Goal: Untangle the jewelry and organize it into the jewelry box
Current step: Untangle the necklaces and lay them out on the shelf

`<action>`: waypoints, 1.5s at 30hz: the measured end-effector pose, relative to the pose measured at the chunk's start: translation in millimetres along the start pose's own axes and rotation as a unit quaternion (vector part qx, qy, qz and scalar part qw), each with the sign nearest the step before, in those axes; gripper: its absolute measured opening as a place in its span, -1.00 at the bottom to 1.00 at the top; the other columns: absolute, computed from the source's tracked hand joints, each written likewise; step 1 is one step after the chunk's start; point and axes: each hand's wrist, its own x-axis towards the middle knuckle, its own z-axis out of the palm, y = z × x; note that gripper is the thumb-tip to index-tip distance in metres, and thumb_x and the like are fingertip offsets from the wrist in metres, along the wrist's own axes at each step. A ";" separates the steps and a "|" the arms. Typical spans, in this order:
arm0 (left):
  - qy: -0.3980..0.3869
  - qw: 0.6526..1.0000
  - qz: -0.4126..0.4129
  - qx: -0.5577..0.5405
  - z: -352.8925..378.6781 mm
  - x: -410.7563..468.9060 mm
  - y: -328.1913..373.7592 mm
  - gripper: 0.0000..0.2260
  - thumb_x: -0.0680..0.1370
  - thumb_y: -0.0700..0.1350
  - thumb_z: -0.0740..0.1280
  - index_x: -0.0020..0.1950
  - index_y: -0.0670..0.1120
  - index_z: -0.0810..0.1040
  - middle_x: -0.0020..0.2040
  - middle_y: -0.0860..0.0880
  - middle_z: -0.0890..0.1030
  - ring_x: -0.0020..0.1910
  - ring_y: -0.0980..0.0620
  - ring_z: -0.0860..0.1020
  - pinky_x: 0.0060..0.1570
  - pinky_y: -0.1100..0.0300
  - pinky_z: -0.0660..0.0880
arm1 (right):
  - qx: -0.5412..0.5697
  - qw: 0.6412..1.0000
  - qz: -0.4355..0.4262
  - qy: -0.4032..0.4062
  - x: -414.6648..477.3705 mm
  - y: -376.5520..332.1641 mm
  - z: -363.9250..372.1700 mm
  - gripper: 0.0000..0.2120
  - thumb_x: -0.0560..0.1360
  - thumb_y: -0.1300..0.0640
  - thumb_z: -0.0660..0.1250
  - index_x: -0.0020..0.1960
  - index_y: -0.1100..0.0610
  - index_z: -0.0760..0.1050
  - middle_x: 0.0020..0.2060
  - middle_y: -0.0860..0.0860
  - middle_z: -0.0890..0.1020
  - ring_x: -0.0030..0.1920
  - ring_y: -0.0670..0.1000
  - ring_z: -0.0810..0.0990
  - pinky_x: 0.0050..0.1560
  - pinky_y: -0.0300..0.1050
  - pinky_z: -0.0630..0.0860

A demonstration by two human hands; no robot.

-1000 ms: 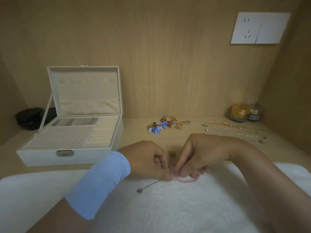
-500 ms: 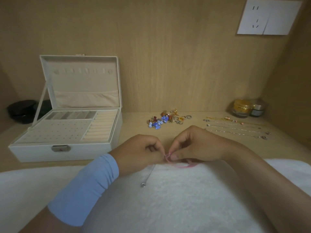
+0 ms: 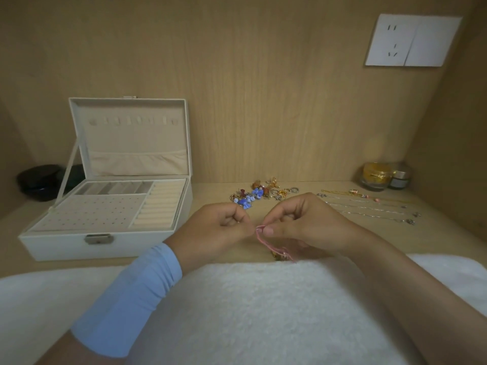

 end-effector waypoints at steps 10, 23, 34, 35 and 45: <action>0.010 0.984 0.047 -0.171 -7.5 1.8 4.2 -0.87 0.53 -0.21 0.33 -0.22 -0.11 0.48 -0.44 0.02 0.35 -0.53 0.07 0.27 -0.49 0.24 0.17 | -0.050 0.996 0.065 0.029 6.9 8.3 0.1 -0.83 0.53 0.16 0.45 -0.23 0.14 0.68 -0.46 0.04 0.61 -0.50 -0.03 0.37 -0.42 -0.19 0.31; -0.015 0.950 0.087 -0.300 -17.4 1.1 11.6 -0.91 0.49 -0.13 0.25 -0.20 -0.10 0.46 -0.28 -0.08 0.52 -0.53 0.04 0.35 -0.55 0.31 0.17 | -0.271 0.955 0.056 0.104 5.5 7.4 -4.9 -0.92 0.45 -0.02 0.33 -0.13 -0.15 0.60 -0.07 -0.21 0.61 -0.26 -0.19 0.57 -0.08 -0.14 0.54; 0.022 0.976 0.085 -0.197 -27.9 -0.5 17.2 -0.85 0.50 -0.15 0.29 -0.28 -0.05 0.51 -0.35 -0.07 0.54 -0.55 0.03 0.35 -0.58 0.33 0.20 | -0.012 0.998 0.029 -0.061 5.6 3.4 20.9 -0.92 0.54 0.29 0.41 -0.11 0.17 0.64 -0.22 0.19 0.70 -0.20 0.07 0.64 -0.06 -0.02 0.58; 0.041 0.984 0.087 -0.151 -29.4 -0.2 16.2 -0.82 0.53 -0.19 0.31 -0.28 -0.06 0.50 -0.39 -0.06 0.51 -0.55 0.03 0.34 -0.56 0.32 0.22 | 0.010 0.997 0.028 -0.067 5.8 1.5 18.8 -0.89 0.56 0.31 0.37 -0.12 0.19 0.62 -0.21 0.19 0.69 -0.21 0.07 0.64 -0.06 -0.05 0.58; 0.009 0.980 0.031 0.195 -19.1 10.7 -18.2 -0.91 0.52 -0.05 0.35 -0.19 0.04 0.57 -0.40 0.12 0.47 -0.41 0.16 0.40 -0.26 0.18 0.42 | 0.223 0.934 0.102 -0.259 -2.8 -14.1 2.9 -0.92 0.51 0.19 0.32 -0.08 0.20 0.56 -0.12 0.25 0.66 -0.18 0.18 0.68 -0.21 -0.03 0.64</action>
